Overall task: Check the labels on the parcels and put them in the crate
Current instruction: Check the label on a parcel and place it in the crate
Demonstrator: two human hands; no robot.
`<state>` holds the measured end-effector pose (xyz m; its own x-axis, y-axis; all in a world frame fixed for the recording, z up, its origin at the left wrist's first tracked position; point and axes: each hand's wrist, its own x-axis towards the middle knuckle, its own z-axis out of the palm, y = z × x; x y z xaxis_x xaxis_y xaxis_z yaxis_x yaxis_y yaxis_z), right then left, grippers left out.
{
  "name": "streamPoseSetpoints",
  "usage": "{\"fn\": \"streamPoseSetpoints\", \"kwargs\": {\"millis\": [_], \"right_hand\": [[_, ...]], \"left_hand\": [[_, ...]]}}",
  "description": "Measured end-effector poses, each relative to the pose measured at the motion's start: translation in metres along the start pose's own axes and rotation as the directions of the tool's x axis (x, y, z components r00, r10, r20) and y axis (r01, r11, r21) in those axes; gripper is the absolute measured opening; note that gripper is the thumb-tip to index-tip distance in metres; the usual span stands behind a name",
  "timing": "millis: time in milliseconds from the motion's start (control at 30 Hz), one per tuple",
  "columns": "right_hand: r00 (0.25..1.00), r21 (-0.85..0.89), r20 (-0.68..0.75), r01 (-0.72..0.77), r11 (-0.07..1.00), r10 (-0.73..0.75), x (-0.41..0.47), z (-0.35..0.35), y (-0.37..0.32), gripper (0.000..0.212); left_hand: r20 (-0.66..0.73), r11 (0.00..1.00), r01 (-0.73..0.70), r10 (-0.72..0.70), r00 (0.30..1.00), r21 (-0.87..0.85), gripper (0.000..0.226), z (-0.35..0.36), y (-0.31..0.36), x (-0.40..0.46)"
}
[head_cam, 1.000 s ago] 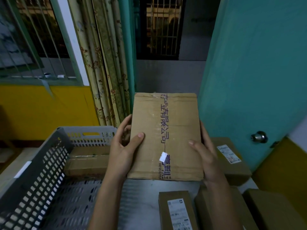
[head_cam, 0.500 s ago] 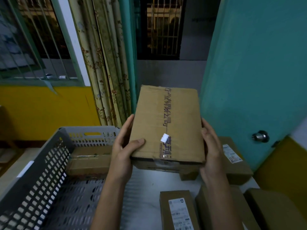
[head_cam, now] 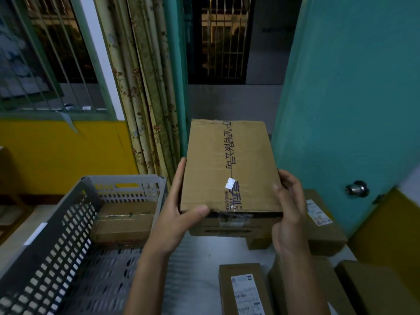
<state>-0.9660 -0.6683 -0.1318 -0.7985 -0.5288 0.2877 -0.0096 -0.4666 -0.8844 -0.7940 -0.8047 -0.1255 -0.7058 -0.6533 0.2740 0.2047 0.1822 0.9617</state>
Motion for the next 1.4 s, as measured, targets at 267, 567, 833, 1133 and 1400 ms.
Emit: {"fn": "streamPoseSetpoints", "kwargs": {"millis": [267, 567, 833, 1133, 1400], "right_hand": [[0.934, -0.157, 0.309, -0.134, 0.979, 0.177, -0.001, -0.015, -0.008, 0.101], [0.992, -0.072, 0.004, -0.122, 0.990, 0.123, -0.004, 0.003, -0.005, 0.088], [0.983, -0.168, 0.112, -0.125, 0.978, 0.145, -0.008, 0.002, 0.002, 0.046], [0.990, -0.065, 0.100, -0.091, 0.994, 0.097, -0.002, -0.003, -0.002, 0.049], [0.997, -0.069, 0.053, -0.059, 0.996, 0.062, 0.001, -0.002, 0.002, 0.048]], "left_hand": [[-0.204, 0.999, -0.007, 0.017, 0.979, 0.049, 0.093, 0.001, 0.007, 0.003], [-0.145, 0.986, 0.069, -0.046, 0.988, 0.153, 0.099, 0.010, -0.009, 0.004], [-0.226, 0.995, 0.020, 0.002, 0.974, 0.097, 0.063, 0.013, -0.007, 0.008], [-0.152, 0.997, 0.052, -0.042, 0.988, 0.063, 0.070, 0.008, -0.009, 0.006], [-0.174, 0.998, 0.049, -0.044, 0.984, 0.026, 0.066, 0.008, -0.010, 0.012]]}}
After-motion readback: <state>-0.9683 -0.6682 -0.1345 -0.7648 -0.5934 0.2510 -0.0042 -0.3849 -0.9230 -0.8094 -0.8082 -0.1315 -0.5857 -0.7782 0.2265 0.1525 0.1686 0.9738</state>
